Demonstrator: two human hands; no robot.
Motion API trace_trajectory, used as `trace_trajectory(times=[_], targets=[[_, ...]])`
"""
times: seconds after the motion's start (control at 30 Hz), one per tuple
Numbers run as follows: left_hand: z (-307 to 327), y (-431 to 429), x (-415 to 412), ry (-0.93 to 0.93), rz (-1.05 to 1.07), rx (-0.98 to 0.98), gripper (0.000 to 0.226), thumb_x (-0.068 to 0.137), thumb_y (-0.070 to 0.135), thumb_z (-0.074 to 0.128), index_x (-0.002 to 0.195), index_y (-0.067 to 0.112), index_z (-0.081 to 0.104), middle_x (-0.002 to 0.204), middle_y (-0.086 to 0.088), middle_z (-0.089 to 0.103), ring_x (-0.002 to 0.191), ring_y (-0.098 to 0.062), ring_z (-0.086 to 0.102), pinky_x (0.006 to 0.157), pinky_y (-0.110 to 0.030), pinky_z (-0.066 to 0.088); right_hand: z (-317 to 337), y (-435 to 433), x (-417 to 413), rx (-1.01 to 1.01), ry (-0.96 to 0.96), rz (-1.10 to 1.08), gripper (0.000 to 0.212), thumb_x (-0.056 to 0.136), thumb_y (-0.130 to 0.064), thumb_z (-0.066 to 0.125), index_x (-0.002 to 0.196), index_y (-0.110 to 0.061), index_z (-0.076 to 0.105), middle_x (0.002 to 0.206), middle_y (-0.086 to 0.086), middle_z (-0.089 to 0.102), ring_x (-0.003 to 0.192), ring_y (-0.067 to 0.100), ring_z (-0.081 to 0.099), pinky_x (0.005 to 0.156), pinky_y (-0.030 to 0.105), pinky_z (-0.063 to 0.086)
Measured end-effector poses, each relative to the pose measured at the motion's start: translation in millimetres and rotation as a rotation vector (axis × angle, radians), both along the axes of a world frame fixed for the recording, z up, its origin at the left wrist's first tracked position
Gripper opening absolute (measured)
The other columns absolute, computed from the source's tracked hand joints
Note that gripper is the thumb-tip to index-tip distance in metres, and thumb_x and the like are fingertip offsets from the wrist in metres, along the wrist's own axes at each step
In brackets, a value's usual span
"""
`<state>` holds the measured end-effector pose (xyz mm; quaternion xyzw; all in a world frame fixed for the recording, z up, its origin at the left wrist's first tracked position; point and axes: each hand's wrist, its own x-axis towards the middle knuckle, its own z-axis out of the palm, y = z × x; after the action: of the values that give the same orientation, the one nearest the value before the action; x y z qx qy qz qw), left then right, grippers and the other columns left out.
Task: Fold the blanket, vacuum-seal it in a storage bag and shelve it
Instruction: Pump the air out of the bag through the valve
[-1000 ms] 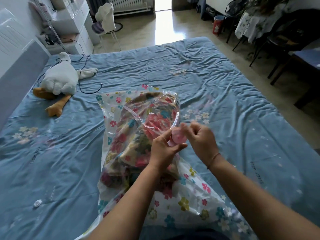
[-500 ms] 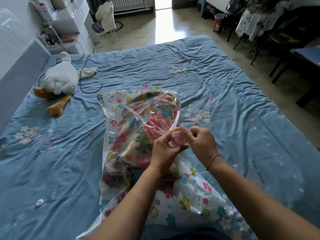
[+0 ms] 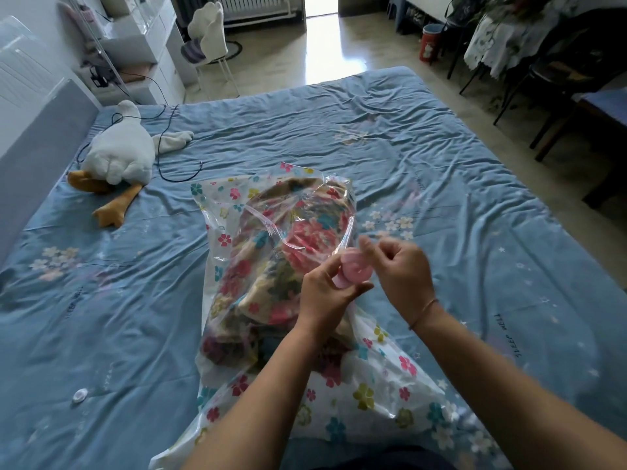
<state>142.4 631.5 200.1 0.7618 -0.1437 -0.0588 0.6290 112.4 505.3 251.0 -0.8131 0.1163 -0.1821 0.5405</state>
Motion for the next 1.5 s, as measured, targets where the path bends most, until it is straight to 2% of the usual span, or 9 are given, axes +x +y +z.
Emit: trace_trajectory(times=[0.17, 0.4, 0.6, 0.7, 0.83, 1.0, 1.1, 1.3, 1.5], targets=[[2, -1, 5, -0.036, 0.021, 0.016, 0.059, 0.066, 0.018, 0.088, 0.108, 0.047, 0.058, 0.110, 0.008, 0.070, 0.106, -0.009, 0.066, 0.096, -0.031, 0.052, 70, -1, -2, 0.163, -0.457, -0.115, 0.064, 0.090, -0.042, 0.058, 0.058, 0.011, 0.040, 0.055, 0.035, 0.053, 0.045, 0.033, 0.041, 0.049, 0.044, 0.035], [2, 0, 0, -0.001, -0.002, -0.009, 0.057, 0.067, 0.010, 0.085, 0.110, 0.039, 0.062, 0.102, 0.017, 0.071, 0.101, -0.004, 0.067, 0.088, -0.021, 0.053, -10, 4, -3, -0.072, 0.043, -0.038, 0.063, 0.077, -0.075, 0.052, 0.049, -0.020, 0.036, 0.047, -0.009, 0.036, 0.047, 0.007, 0.032, 0.051, 0.035, 0.036], [2, 2, 7, -0.040, 0.027, 0.024, 0.060, 0.065, 0.017, 0.088, 0.109, 0.046, 0.058, 0.109, 0.011, 0.069, 0.107, -0.009, 0.066, 0.097, -0.033, 0.052, 71, 5, -9, 0.158, -0.499, -0.112, 0.059, 0.090, -0.032, 0.065, 0.053, 0.000, 0.032, 0.045, 0.009, 0.034, 0.043, 0.004, 0.036, 0.045, 0.022, 0.030], [0, 1, 5, -0.031, 0.026, 0.018, 0.060, 0.065, 0.017, 0.088, 0.115, 0.038, 0.061, 0.112, 0.006, 0.071, 0.107, -0.011, 0.066, 0.097, -0.034, 0.052, 37, 6, -2, 0.116, -0.330, -0.090, 0.058, 0.088, -0.051, 0.063, 0.057, -0.012, 0.033, 0.052, 0.024, 0.054, 0.056, 0.036, 0.063, 0.048, 0.045, 0.042], [3, 1, 1, -0.010, 0.007, 0.019, 0.054, 0.067, 0.012, 0.085, 0.112, 0.035, 0.064, 0.100, 0.019, 0.071, 0.098, 0.000, 0.067, 0.086, -0.019, 0.052, -15, 6, -1, -0.066, 0.041, -0.052, 0.058, 0.077, -0.068, 0.057, 0.052, -0.021, 0.035, 0.047, -0.009, 0.035, 0.046, 0.006, 0.032, 0.052, 0.029, 0.033], [2, 3, 7, -0.022, 0.027, 0.015, 0.058, 0.066, 0.017, 0.088, 0.116, 0.032, 0.063, 0.110, 0.007, 0.071, 0.106, -0.009, 0.067, 0.096, -0.030, 0.052, 50, 7, -5, 0.167, -0.358, -0.078, 0.064, 0.086, -0.049, 0.065, 0.055, -0.002, 0.034, 0.051, 0.021, 0.055, 0.047, 0.028, 0.054, 0.047, 0.034, 0.038], [1, 2, 6, -0.032, 0.029, 0.029, 0.059, 0.065, 0.018, 0.088, 0.112, 0.041, 0.061, 0.110, 0.010, 0.071, 0.107, -0.009, 0.066, 0.097, -0.033, 0.052, 62, 13, -11, 0.141, -0.508, -0.132, 0.053, 0.088, -0.035, 0.066, 0.055, -0.010, 0.032, 0.043, -0.008, 0.039, 0.044, -0.001, 0.044, 0.045, 0.017, 0.033], [0, 3, 2, -0.006, 0.017, 0.011, 0.054, 0.067, 0.011, 0.086, 0.109, 0.037, 0.065, 0.104, 0.013, 0.072, 0.101, -0.005, 0.068, 0.089, -0.023, 0.052, -12, 6, -1, -0.133, 0.049, -0.042, 0.062, 0.079, -0.069, 0.059, 0.051, -0.021, 0.034, 0.046, -0.009, 0.032, 0.047, 0.008, 0.031, 0.053, 0.031, 0.033], [-1, 0, 7, -0.028, 0.034, 0.026, 0.062, 0.065, 0.016, 0.088, 0.115, 0.037, 0.059, 0.112, 0.004, 0.070, 0.108, -0.011, 0.066, 0.098, -0.036, 0.052, 67, 7, -13, 0.151, -0.518, -0.169, 0.054, 0.089, -0.033, 0.064, 0.053, -0.009, 0.033, 0.043, 0.006, 0.035, 0.045, 0.003, 0.035, 0.045, 0.018, 0.026]])
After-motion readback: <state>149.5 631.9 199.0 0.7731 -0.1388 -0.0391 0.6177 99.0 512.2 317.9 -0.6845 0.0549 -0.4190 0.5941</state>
